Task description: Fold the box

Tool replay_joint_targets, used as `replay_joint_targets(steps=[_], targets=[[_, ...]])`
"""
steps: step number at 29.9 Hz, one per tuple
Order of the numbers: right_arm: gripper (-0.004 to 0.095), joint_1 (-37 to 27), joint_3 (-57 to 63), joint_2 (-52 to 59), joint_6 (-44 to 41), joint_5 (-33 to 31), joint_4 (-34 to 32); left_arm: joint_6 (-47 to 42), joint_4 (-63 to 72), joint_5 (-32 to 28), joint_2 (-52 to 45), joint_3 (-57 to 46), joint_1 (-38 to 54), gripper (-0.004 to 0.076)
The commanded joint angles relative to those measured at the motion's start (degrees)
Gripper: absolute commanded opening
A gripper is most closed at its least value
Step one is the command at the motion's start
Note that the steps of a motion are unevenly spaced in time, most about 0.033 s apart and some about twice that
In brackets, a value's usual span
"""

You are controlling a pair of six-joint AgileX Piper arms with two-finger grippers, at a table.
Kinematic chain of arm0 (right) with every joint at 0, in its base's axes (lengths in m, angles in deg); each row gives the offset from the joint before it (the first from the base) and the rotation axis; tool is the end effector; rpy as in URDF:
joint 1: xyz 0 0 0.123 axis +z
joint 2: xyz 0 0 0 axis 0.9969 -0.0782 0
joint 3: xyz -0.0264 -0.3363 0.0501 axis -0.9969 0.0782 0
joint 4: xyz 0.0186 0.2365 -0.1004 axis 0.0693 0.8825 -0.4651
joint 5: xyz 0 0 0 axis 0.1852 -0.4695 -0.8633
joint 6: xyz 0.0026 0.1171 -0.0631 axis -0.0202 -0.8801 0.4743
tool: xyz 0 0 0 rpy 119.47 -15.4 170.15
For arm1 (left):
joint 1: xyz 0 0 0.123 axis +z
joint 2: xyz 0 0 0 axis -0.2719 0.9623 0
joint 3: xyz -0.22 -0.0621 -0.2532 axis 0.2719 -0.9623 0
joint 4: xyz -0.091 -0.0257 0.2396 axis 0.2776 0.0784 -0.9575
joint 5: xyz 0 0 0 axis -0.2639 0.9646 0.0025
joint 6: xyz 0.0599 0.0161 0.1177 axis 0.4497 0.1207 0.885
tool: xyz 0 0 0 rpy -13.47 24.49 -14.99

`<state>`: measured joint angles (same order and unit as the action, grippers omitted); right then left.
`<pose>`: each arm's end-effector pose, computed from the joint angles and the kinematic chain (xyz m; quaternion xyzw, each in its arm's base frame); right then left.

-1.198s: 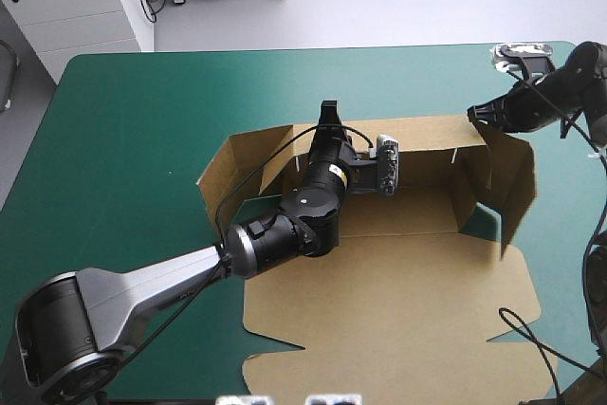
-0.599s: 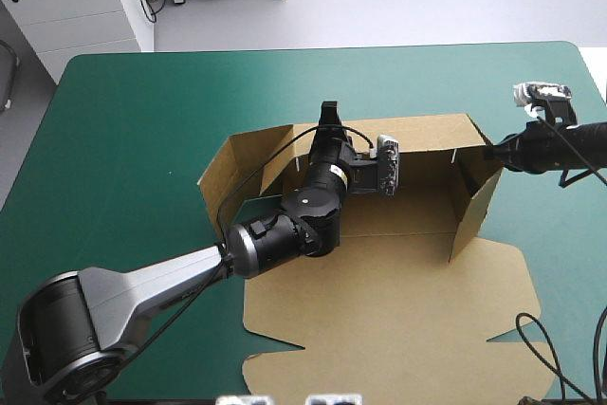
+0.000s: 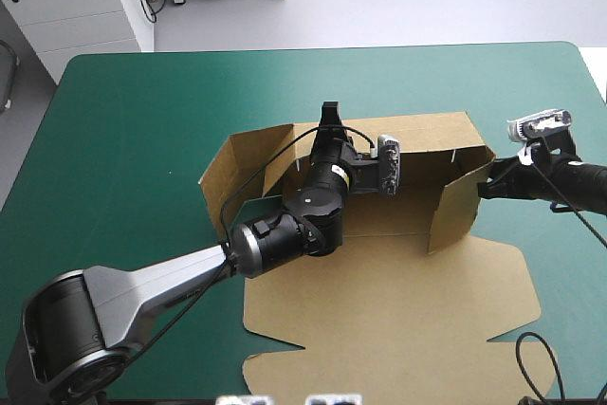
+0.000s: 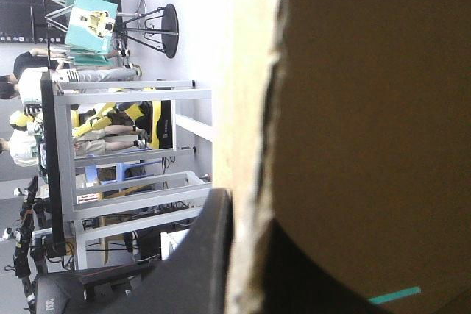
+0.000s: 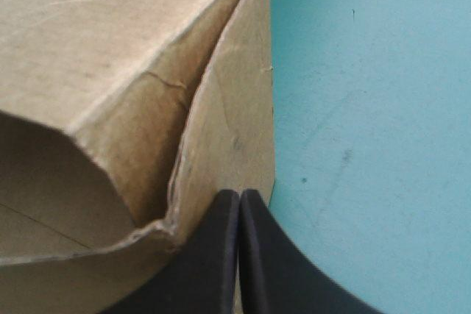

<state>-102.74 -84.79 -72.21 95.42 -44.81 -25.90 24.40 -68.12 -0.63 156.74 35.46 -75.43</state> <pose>0.2791 -0.0061 0.3304 -0.1765 0.8831 0.1411 0.4112 0.3000 -0.3433 0.3443 0.6266 0.5704 0.2928 0.4430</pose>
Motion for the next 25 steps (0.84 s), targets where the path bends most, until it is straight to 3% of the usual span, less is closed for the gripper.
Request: replay_joint_targets(steps=[1, 4, 8, 25], targets=[[0.0084, -0.35, -1.26, 1.89, 0.74, -0.27, -0.05, -1.21, 4.12, -0.20, -1.39, 0.85, -0.47, -0.0008], [0.0265, -0.35, -1.26, 1.89, 0.74, -0.77, -2.16, -1.21, 4.12, -0.20, -1.39, 0.85, -0.47, -0.0008], [0.0401, -0.35, -1.26, 1.89, 2.03, -2.27, -4.17, -1.21, 4.12, -0.20, -1.39, 0.85, -0.47, -0.0008], [0.0410, -0.35, -1.26, 1.89, 3.98, -7.81, -4.30, -1.21, 4.26, 0.98, -1.39, 0.85, -0.47, -0.0008]])
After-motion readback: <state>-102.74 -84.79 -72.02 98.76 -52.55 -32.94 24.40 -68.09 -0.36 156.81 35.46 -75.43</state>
